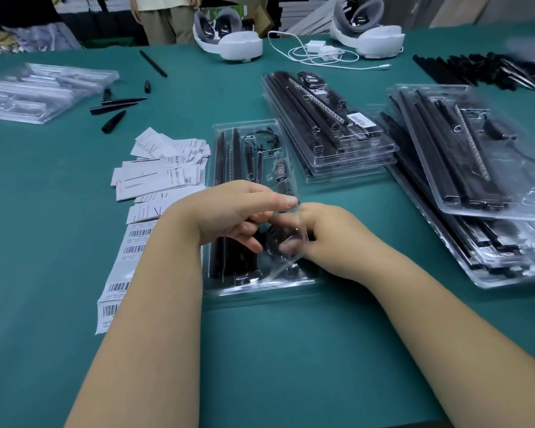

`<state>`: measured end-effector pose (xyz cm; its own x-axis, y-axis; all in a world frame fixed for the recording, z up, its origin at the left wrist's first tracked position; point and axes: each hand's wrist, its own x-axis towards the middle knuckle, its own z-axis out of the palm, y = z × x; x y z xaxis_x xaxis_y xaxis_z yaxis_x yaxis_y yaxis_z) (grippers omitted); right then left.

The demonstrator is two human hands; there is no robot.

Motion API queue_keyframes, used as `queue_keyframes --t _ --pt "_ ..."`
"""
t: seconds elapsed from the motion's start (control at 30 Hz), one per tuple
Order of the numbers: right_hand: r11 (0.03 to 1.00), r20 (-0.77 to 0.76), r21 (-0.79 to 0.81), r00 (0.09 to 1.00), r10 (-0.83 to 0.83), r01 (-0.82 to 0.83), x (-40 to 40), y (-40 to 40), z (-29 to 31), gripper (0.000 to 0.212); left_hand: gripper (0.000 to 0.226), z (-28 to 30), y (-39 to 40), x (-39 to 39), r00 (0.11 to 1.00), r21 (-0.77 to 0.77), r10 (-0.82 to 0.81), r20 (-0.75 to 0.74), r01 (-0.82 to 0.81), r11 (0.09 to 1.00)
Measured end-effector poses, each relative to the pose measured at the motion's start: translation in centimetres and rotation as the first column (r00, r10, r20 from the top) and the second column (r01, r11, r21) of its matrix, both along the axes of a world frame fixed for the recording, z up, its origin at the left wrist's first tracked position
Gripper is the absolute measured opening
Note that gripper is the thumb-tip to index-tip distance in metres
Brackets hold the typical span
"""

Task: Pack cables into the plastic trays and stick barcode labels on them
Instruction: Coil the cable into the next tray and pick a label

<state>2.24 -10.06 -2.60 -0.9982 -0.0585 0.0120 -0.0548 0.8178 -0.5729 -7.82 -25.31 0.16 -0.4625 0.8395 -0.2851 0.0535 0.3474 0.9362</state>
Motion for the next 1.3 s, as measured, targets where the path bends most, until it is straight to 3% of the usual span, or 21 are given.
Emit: queue_keyframes --t 0.1,0.27,0.43,0.63,0.73,0.8,0.87,0.97,1.1,1.3 --pt "0.998 0.022 0.003 0.997 0.070 -0.070 0.1 0.1 0.2 0.053 0.027 0.0 0.0 0.0 1.000 -0.004 0.003 -0.009 -0.003 1.000" --pt "0.995 0.014 0.069 0.997 0.071 -0.072 -0.2 0.3 0.1 0.060 0.031 0.1 0.2 0.2 0.999 -0.008 0.040 0.009 -0.040 0.999" --pt "0.999 0.066 -0.029 0.997 0.030 -0.028 0.1 0.6 0.3 0.029 0.031 0.1 0.1 0.2 0.998 -0.010 0.059 0.023 -0.059 0.998" --pt "1.000 0.047 0.023 0.999 -0.001 0.000 0.3 0.0 0.8 0.011 0.035 -0.1 0.1 0.0 0.991 -0.020 0.130 0.006 -0.130 0.991" --pt "0.986 0.000 0.153 0.997 -0.071 0.070 0.1 -0.2 0.4 0.030 0.016 -0.5 0.2 0.0 0.931 0.049 0.307 -0.199 -0.304 0.951" --pt "0.974 -0.049 0.204 0.995 -0.092 0.100 0.0 -0.5 0.1 0.034 0.014 -0.7 0.4 0.0 0.793 0.087 0.374 -0.481 -0.381 0.920" --pt "0.967 -0.079 0.224 0.991 -0.105 0.120 0.2 -0.8 -0.4 0.033 0.023 -0.8 0.7 0.4 0.682 0.032 0.317 -0.660 -0.395 0.918" --pt "0.946 -0.172 0.275 0.977 -0.127 0.171 1.0 -1.1 -1.2 0.030 0.028 -0.6 0.8 0.5 0.662 -0.058 0.243 -0.709 -0.398 0.916" --pt "0.950 -0.282 0.186 0.940 -0.193 0.251 1.5 -1.3 -1.6 0.025 0.029 -0.4 0.7 0.7 0.653 -0.062 0.222 -0.724 -0.382 0.922" --pt "0.951 -0.132 0.269 0.984 -0.120 0.152 1.4 -0.9 -1.5 0.033 0.037 0.1 0.6 0.8 0.693 -0.192 0.109 -0.713 -0.342 0.920"
